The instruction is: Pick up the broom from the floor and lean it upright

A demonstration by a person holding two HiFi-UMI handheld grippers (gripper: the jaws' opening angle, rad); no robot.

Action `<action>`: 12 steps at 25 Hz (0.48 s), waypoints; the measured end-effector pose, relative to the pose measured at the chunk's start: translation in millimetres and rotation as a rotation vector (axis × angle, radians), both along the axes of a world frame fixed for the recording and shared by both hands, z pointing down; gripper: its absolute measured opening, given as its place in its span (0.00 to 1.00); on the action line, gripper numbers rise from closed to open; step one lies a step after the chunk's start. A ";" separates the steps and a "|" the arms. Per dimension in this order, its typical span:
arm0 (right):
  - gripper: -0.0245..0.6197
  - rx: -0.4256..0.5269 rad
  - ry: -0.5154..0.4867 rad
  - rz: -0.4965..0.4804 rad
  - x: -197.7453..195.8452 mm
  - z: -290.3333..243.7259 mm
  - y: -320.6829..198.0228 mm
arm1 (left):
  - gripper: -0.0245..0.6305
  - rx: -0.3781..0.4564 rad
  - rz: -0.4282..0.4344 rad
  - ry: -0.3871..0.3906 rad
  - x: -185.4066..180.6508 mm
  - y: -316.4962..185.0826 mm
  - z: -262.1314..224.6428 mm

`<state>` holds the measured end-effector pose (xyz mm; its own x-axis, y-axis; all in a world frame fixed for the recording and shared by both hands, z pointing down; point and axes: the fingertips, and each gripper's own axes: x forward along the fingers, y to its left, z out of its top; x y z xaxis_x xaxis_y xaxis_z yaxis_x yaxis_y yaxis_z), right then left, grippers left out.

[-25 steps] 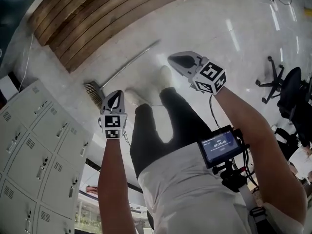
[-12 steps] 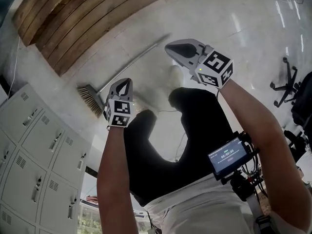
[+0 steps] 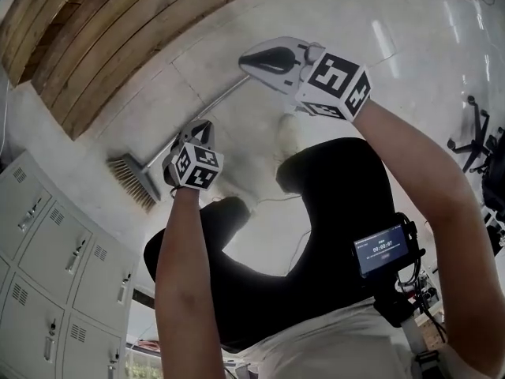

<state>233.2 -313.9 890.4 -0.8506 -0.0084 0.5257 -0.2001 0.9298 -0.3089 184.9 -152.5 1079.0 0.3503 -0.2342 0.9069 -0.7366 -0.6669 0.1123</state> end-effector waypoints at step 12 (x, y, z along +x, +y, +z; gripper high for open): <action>0.06 0.119 0.026 -0.081 -5.8 54.1 -54.1 | 0.05 -0.078 0.202 -0.103 17.1 -21.7 118.4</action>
